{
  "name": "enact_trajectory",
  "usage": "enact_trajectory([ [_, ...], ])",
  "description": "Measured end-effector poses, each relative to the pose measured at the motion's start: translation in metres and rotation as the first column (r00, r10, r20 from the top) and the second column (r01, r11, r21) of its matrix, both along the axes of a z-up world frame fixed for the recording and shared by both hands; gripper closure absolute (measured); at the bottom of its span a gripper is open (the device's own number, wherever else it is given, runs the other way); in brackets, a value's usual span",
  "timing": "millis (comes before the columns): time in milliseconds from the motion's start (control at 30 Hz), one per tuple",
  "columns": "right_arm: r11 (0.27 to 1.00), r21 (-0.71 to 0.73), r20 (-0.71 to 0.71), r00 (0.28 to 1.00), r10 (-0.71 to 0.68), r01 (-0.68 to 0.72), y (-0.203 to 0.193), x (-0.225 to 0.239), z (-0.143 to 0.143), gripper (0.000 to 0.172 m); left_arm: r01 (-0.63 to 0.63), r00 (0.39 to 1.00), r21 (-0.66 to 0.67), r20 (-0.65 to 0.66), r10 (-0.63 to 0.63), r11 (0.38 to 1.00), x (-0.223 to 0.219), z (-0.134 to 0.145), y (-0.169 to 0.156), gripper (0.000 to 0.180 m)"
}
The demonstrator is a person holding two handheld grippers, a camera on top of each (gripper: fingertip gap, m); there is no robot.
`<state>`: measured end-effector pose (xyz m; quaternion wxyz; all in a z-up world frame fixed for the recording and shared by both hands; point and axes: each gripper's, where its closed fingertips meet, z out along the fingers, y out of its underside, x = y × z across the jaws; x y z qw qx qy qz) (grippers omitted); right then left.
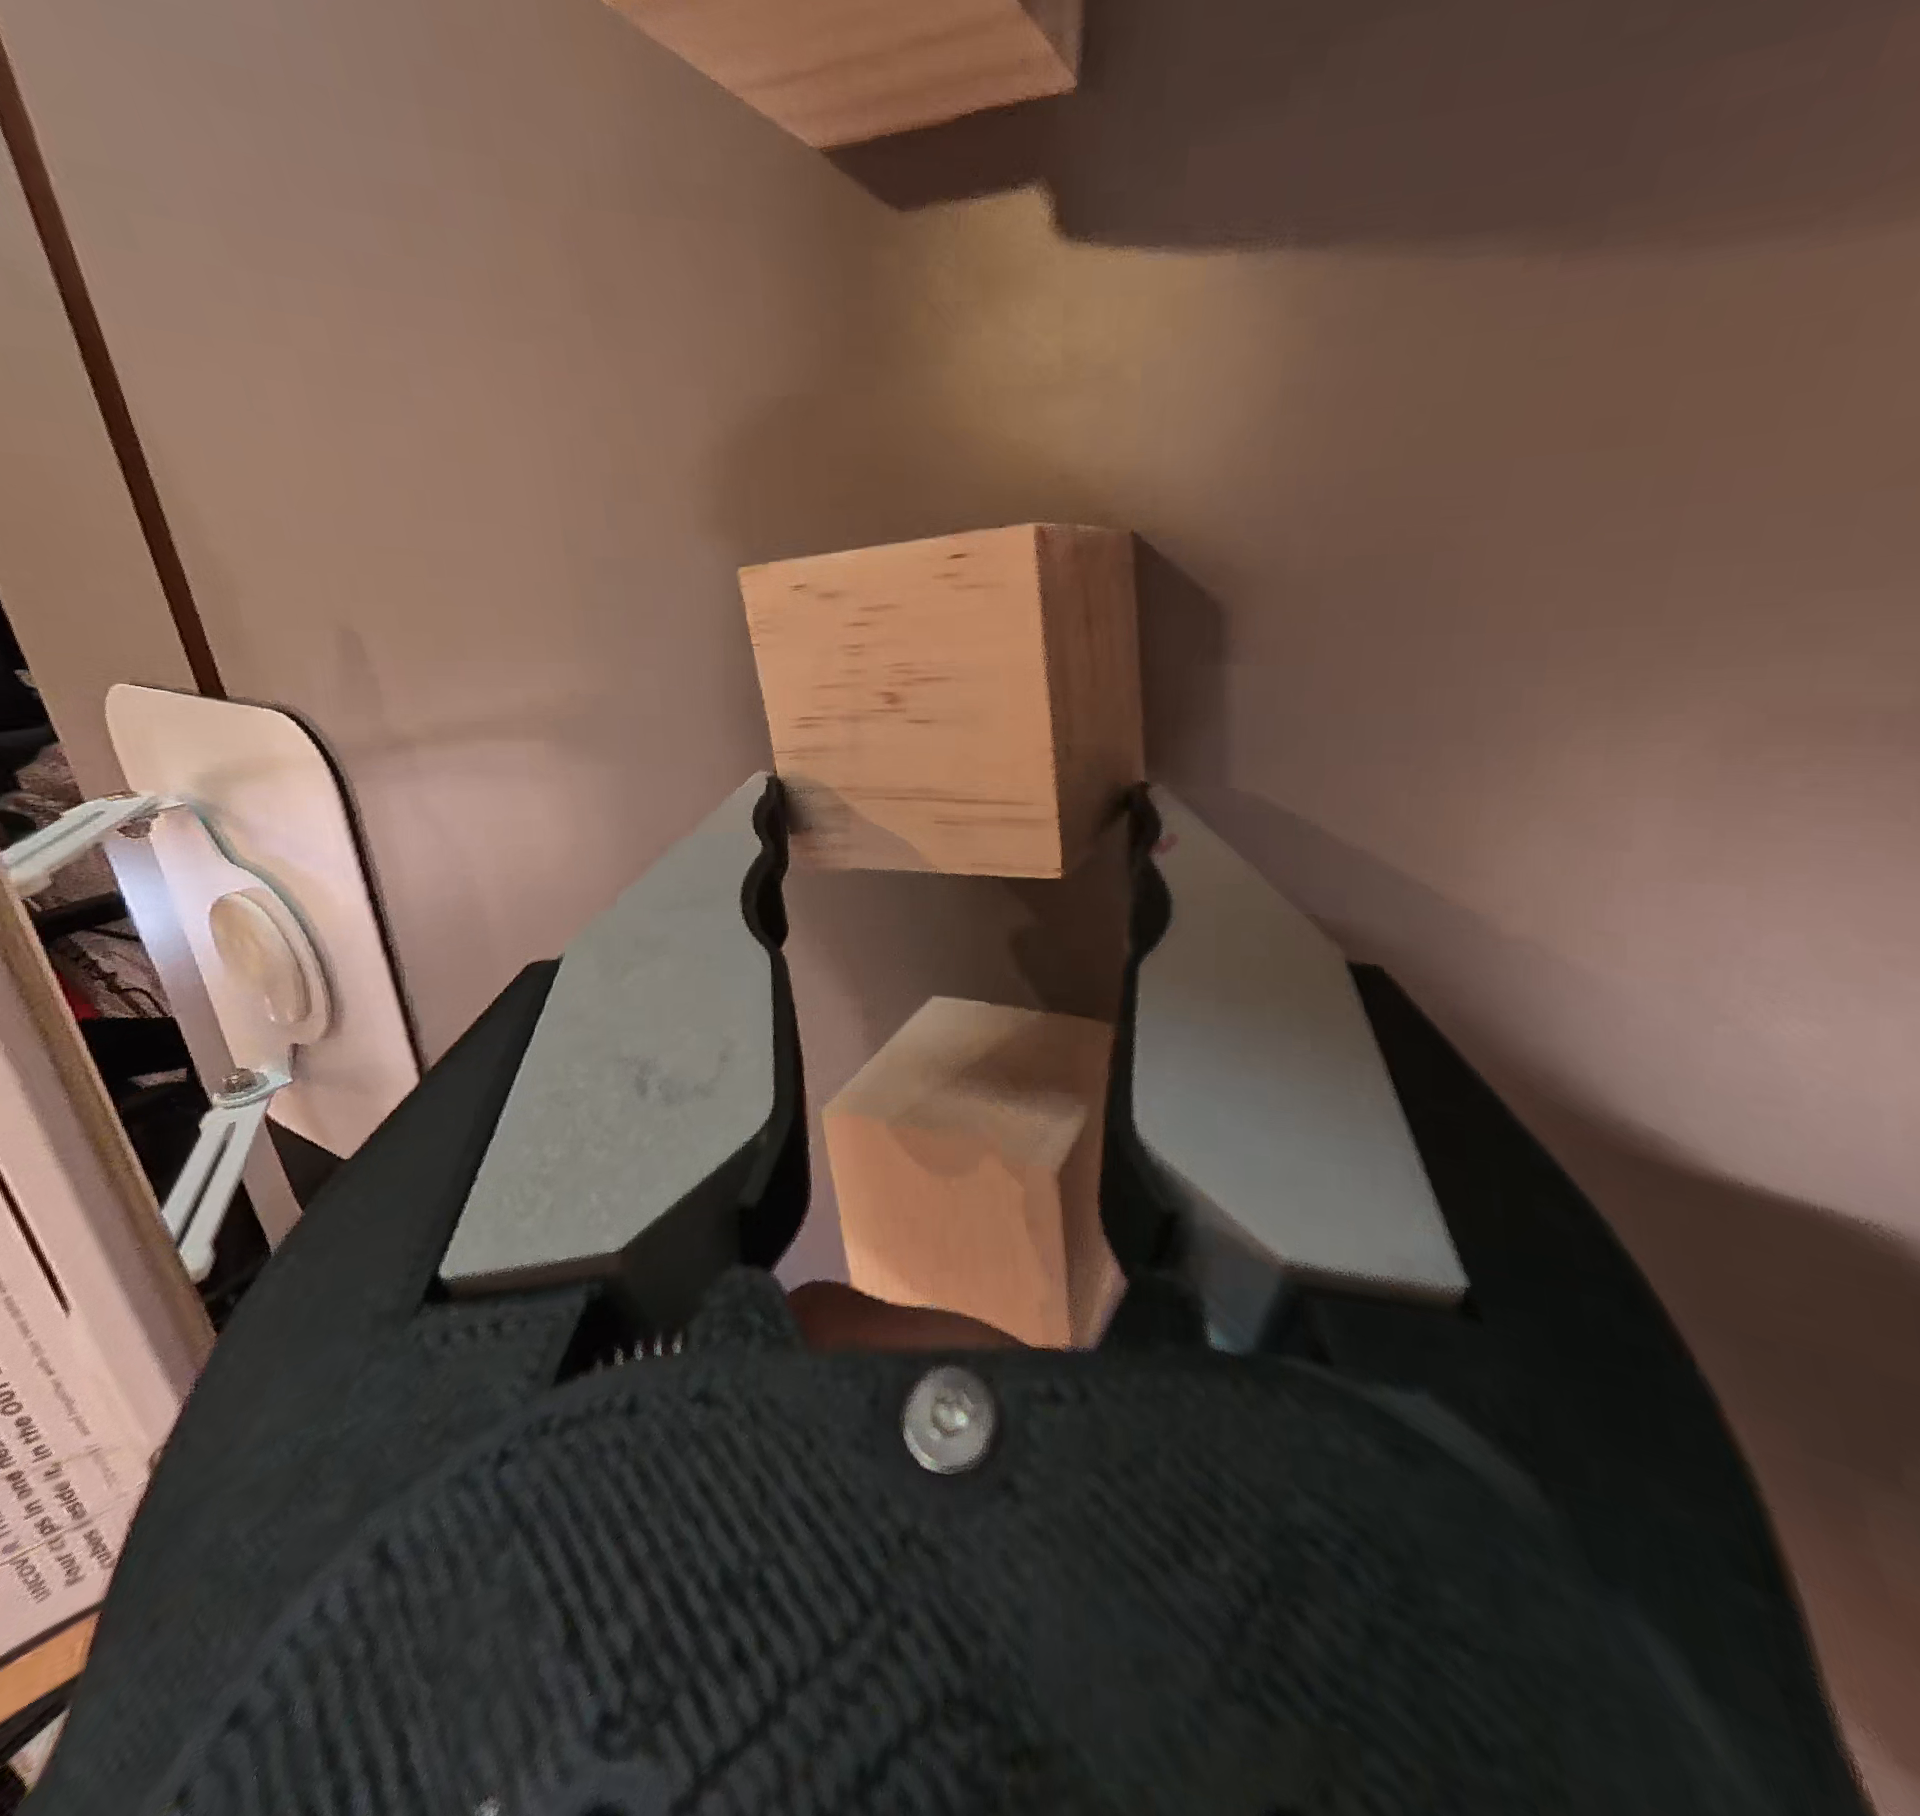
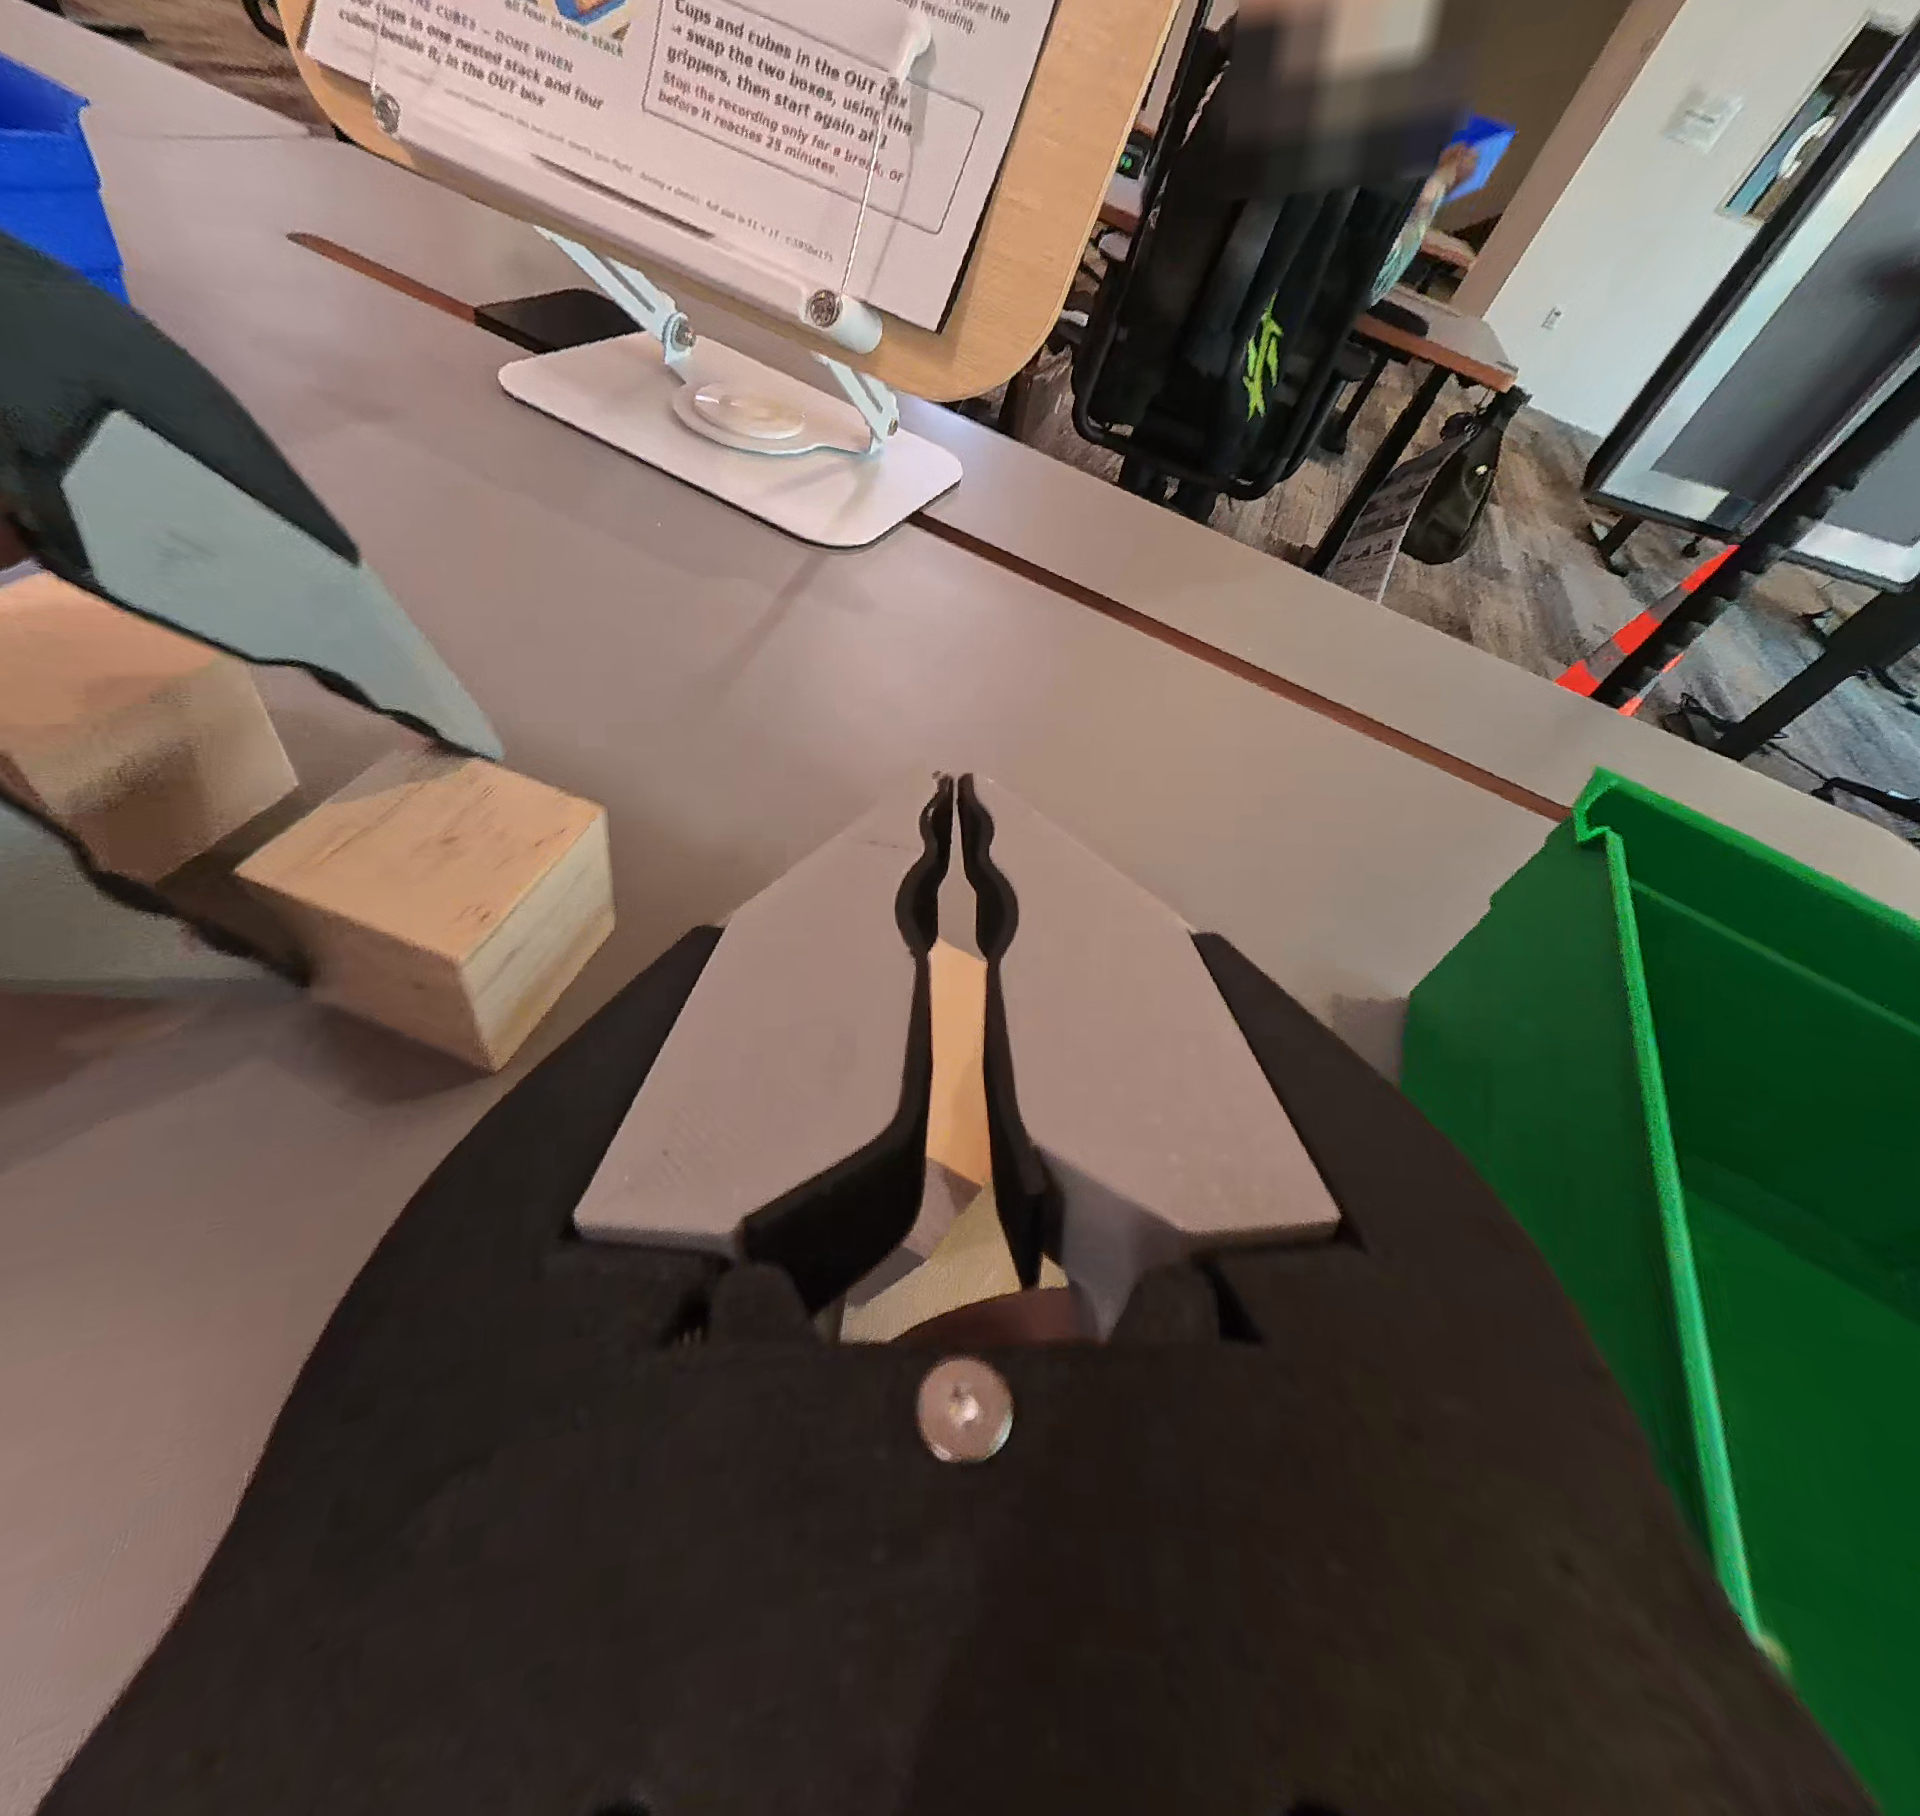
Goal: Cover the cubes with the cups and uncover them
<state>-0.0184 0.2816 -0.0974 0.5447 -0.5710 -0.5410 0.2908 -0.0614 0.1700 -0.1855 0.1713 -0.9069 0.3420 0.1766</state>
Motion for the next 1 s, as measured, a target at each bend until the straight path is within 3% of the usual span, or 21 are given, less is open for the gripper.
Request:
enact_trajectory([
  [233,0.997,0.020,0.191,0.979,0.068,-0.073,-0.013,-0.009,-0.037,0.171,0.010,1.000,0.037,0.007,-0.010,0.999,-0.006,0.011,0.005,0.113],
  [367,0.991,0.114,0.248,0.968,0.040,-0.070,-0.014,-0.009,-0.044,0.171,-0.041,0.998,0.123,0.062,0.034,0.992,-0.013,0.040,-0.012,0.112],
  [533,0.996,0.057,0.171,0.984,0.054,-0.065,-0.013,-0.008,-0.030,0.169,-0.177,0.976,0.329,0.176,0.124,0.928,-0.032,0.089,-0.053,0.110],
  [600,0.997,0.042,0.153,0.986,0.063,-0.070,-0.015,-0.008,-0.026,0.169,-0.352,0.927,0.434,0.282,0.246,0.830,-0.061,0.123,-0.071,0.116],
  [700,0.995,0.069,0.148,0.987,0.064,-0.075,-0.018,-0.008,-0.024,0.169,-0.663,0.749,0.527,0.448,0.488,0.533,-0.143,0.169,-0.120,0.120],
  [767,0.992,0.099,0.158,0.986,0.060,-0.076,-0.020,-0.009,-0.026,0.169,-0.760,0.640,0.521,0.491,0.592,0.389,-0.186,0.174,-0.164,0.115],
  [867,0.989,0.129,0.176,0.983,0.056,-0.079,-0.022,-0.010,-0.029,0.169,-0.852,0.475,0.475,0.520,0.710,0.222,-0.231,0.154,-0.222,0.111],
  [1000,0.988,0.132,0.180,0.982,0.052,-0.077,-0.022,-0.011,-0.031,0.169,-0.935,0.349,0.276,0.608,0.713,0.223,-0.231,0.095,-0.245,0.095],
])
